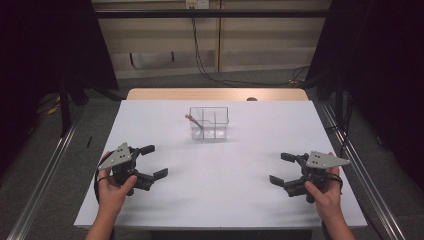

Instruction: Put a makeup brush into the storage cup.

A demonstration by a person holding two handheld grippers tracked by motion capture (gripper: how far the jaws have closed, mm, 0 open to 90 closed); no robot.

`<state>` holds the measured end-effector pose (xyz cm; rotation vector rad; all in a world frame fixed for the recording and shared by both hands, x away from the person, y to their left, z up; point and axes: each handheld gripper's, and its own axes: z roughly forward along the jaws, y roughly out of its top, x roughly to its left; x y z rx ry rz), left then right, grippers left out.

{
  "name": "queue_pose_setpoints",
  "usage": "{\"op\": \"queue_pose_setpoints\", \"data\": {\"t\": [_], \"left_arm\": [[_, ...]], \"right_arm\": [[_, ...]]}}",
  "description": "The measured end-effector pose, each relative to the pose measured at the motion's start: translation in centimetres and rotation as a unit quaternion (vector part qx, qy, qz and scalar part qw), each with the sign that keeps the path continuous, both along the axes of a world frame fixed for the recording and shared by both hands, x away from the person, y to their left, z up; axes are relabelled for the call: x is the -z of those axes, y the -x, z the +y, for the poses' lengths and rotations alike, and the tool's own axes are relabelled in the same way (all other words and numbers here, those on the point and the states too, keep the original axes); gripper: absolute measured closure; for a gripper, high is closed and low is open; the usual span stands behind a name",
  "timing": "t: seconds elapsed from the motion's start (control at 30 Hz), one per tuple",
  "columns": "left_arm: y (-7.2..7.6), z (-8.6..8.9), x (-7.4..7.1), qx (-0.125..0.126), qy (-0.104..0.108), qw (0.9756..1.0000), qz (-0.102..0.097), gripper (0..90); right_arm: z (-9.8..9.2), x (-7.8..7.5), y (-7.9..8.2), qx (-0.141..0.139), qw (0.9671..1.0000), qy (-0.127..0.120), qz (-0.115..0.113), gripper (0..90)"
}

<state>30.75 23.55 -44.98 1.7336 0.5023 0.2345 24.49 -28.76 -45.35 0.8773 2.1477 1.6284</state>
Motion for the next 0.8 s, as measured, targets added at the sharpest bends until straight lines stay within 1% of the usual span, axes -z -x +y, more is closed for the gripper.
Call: {"op": "queue_pose_setpoints", "data": {"t": [0.17,0.2,0.53,0.8], "left_arm": [[0.3,0.6,0.0,-0.005,0.000,1.0000,0.001,1.0],[0.3,0.7,0.1,-0.005,0.003,1.0000,0.003,1.0],[0.3,0.9,0.1,-0.005,-0.001,1.0000,0.004,1.0],[0.4,1.3,0.1,-0.007,0.000,1.0000,0.006,1.0]], "right_arm": [[0.0,0.0,0.0,0.001,1.0000,0.000,-0.001,5.8],[0.0,0.0,0.0,0.002,1.0000,0.001,-0.001,5.8],[-0.4,-0.1,0.1,0.009,1.0000,-0.001,-0.003,5.4],[-0.4,0.0,0.0,0.009,1.0000,-0.001,-0.001,5.4]]}}
